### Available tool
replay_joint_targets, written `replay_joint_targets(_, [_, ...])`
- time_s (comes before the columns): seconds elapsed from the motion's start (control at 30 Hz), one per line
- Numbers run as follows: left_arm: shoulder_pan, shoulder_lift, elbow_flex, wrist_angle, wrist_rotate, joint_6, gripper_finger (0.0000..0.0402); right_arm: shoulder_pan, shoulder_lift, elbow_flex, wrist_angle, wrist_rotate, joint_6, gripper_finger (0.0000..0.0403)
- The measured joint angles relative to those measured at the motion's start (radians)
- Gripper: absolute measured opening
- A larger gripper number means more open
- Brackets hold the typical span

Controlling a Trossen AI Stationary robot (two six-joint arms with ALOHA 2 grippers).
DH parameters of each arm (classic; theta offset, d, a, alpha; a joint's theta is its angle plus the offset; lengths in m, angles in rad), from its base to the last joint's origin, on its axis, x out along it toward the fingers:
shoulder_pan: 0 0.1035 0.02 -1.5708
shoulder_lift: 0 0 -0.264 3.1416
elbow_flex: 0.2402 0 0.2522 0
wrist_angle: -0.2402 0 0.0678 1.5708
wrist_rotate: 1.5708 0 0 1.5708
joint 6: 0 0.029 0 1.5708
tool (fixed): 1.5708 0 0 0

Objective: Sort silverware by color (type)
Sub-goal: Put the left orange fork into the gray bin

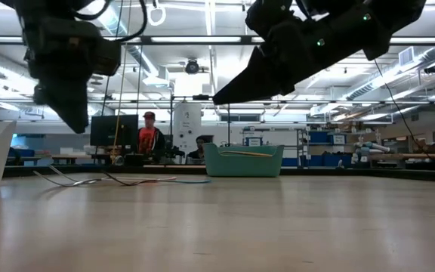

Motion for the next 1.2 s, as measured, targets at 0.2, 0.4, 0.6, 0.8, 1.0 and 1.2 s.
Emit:
replay_joint_targets(0.2, [0.080, 0.014, 0.000, 0.004, 0.003, 0.113, 0.0109, 0.044, 0.000, 0.000, -0.034, 0.043, 0.039, 0.0077])
replay_joint_targets(0.4, [0.144, 0.067, 0.000, 0.085, -0.029, 0.239, 0.0109, 0.079, 0.000, 0.001, -0.097, 0.085, 0.101, 0.0077])
replay_joint_targets(0.6, [0.183, 0.119, 0.000, 0.177, -0.036, 0.362, 0.0109, 0.106, 0.000, -0.010, -0.116, 0.087, 0.164, 0.0077])
replay_joint_targets(0.8, [0.228, 0.160, 0.000, 0.165, -0.040, 0.419, 0.0109, 0.135, 0.000, -0.014, -0.119, 0.087, 0.221, 0.0077])
replay_joint_targets(1.0, [0.268, 0.169, 0.000, 0.110, -0.038, 0.472, 0.0109, 0.158, 0.000, -0.015, -0.121, 0.114, 0.226, 0.0077])
replay_joint_targets(1.2, [0.266, 0.210, 0.000, 0.127, -0.037, 0.496, 0.0109, 0.158, 0.000, -0.015, -0.118, 0.117, 0.224, 0.0077])
